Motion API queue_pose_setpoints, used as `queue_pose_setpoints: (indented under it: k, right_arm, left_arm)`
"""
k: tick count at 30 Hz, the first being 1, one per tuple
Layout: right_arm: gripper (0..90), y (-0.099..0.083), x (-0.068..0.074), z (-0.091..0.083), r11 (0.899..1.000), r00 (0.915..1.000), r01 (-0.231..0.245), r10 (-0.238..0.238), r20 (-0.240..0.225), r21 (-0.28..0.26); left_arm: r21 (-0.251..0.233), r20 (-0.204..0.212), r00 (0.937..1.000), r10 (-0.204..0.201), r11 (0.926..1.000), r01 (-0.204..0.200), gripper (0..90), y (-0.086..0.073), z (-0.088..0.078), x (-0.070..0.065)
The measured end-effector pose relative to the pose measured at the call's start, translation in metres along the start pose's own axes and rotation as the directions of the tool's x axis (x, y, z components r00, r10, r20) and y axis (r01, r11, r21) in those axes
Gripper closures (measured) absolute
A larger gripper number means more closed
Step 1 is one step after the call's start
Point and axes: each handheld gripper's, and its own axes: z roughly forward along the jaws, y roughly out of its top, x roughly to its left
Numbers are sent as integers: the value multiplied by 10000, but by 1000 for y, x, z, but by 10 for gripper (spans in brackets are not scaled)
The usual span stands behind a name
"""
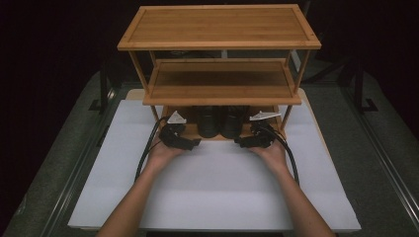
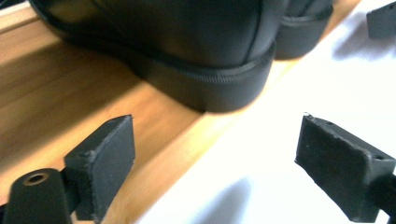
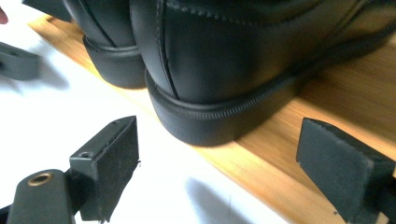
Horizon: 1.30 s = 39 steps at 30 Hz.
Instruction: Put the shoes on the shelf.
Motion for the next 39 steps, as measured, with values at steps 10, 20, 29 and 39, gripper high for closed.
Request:
queue_pose_setpoints:
  k: [10,20,29,39]
  right_arm:
    - [85,-13,3,-28,9998,9999,119,-118,112,-174]
    - [85,-45,8,-71,9979,9997,241,-239,41,-605]
    - [85,-77,6,-104,9983,9994,149,-130,327,-571]
    - [85,-127,-4,-140,9999,9922,86,-98,1240,99]
  left_arm:
    - [67,-151,9999,17,10000,-16,86,-30,-41,-9]
    - [198,-574,9983,-112,9997,124,86,-68,-85,-21]
    - [320,-1105,9939,-46,9995,82,86,-98,-117,-32]
    - [1097,-1397,9902,-42,9938,197,86,-138,-139,-39]
